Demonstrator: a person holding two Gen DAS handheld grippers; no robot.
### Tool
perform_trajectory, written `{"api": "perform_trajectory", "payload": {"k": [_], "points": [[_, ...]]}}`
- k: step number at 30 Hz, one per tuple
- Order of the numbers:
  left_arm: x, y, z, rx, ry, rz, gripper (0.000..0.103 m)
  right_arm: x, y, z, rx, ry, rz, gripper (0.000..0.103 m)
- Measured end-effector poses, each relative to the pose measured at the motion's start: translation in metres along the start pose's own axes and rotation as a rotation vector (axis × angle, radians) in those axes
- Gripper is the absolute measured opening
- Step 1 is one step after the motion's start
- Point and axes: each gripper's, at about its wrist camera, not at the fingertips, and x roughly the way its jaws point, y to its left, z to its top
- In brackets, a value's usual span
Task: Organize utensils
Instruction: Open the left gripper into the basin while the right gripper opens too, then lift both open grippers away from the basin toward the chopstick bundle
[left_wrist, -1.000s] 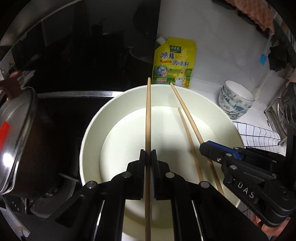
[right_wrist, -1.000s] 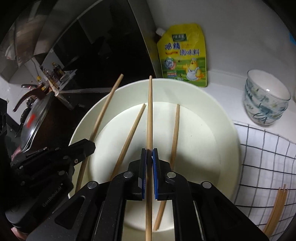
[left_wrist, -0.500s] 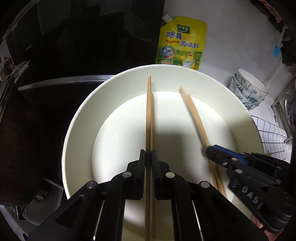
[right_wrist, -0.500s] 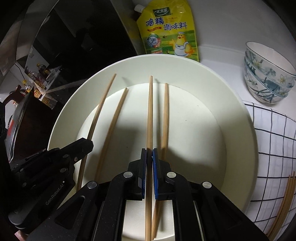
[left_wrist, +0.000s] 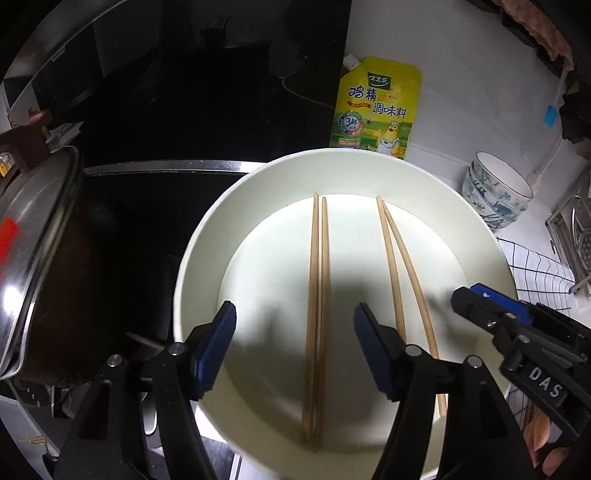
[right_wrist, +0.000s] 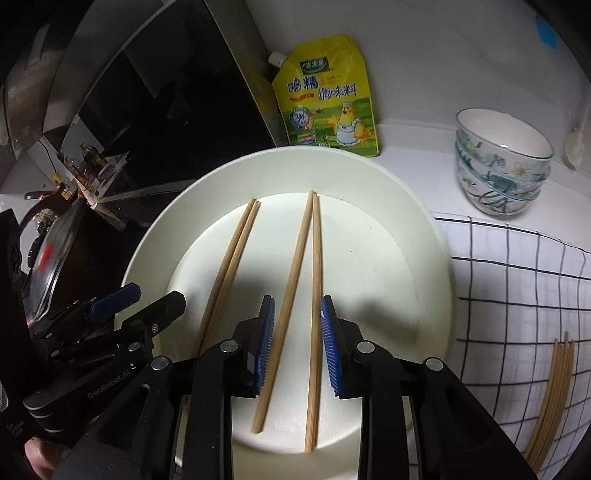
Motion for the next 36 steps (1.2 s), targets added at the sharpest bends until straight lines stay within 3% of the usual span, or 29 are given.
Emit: {"api": "perform_trajectory", "payload": {"k": [7, 17, 26, 36], "points": [[-0.03, -0.005, -0.008, 0.003, -0.03, 0.001, 0.075, -0.029, -0.004, -0.016, -0.009, -0.017, -0.007, 0.025], [-0.062, -0.045, -0.031, 0.048, -0.036, -0.05, 0.082, -0.073, -0.026, -0.042, -0.007, -0.048, -0.038, 0.036], [-0.076, -0.086, -0.049, 0.098, -0.042, -0.046, 0.091, -0.106, -0.066, -0.068, 0.022, -0.071, -0.063, 0.042], [-0.074, -0.146, -0.07, 0.157, 0.0, -0.078, 0.094, -0.133, -0.125, -0.1, 0.078, -0.059, -0.11, 0.05]]}}
